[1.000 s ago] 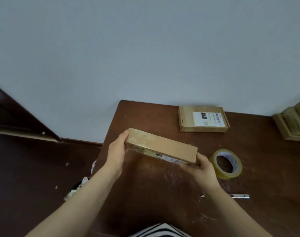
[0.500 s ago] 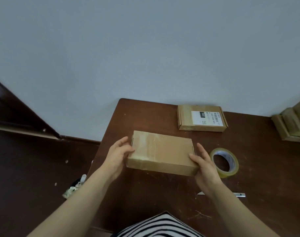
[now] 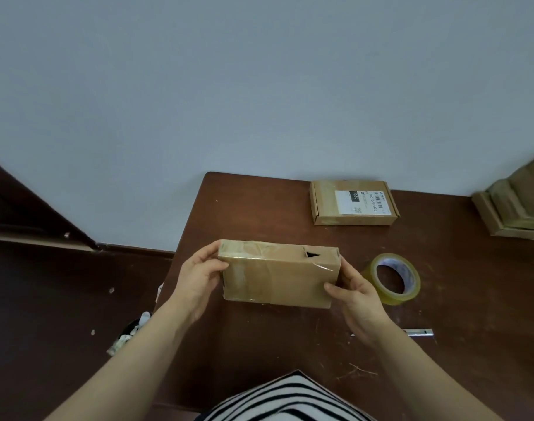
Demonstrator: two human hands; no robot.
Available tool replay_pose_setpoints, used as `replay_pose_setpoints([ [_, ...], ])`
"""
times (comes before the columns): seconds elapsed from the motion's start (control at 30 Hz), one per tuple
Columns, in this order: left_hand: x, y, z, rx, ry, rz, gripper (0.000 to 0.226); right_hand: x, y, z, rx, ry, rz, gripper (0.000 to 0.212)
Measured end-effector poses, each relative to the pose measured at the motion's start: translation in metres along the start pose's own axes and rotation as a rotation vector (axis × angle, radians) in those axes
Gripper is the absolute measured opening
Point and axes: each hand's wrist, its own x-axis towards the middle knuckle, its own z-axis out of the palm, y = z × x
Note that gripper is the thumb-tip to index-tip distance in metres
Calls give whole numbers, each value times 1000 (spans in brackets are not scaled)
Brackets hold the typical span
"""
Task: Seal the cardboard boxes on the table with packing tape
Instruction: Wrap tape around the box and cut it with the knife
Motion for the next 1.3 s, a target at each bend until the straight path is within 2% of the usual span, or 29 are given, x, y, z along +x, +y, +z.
replay_pose_setpoints([
  [0.1,2,-2,0,-31,7,15,31,-2,5,3,-70,35,-32,68],
  [0.17,3,-5,1,-2,54,31,33,-3,7,7,-127,58,-39,67],
  [0.33,3,-16,0,345,73,72,45,-4,6,14,-203,106,18,75],
  [0.4,-1,-17,0,558,70,133,48,-7,2,17,-307,117,13,74],
  [0.43,-3,-16,2,742,84,216,49,-9,0,20,-406,112,-16,74],
  [0.5,-8,-15,10,1116,101,533,48,-10,-3,27,-638,81,-91,81],
  [0.53,-10,-15,17,1191,45,693,44,-9,-2,31,-721,73,-126,82],
  [0.57,-13,-14,25,1210,-54,784,40,-7,-1,35,-774,81,-156,80],
  [0.63,-17,-17,44,1212,-243,828,34,-4,1,39,-824,153,-215,69],
  [0.73,-13,-26,61,1233,-356,842,42,-3,3,40,-901,263,-307,41],
  [0.8,-10,-30,63,1237,-363,860,42,-3,3,44,-997,300,-342,28],
  [0.93,-9,-34,62,1202,-344,878,38,0,0,54,-1231,433,-413,32],
  [1.3,-4,-40,60,1079,-323,849,34,-4,-7,66,-1267,433,-525,11],
])
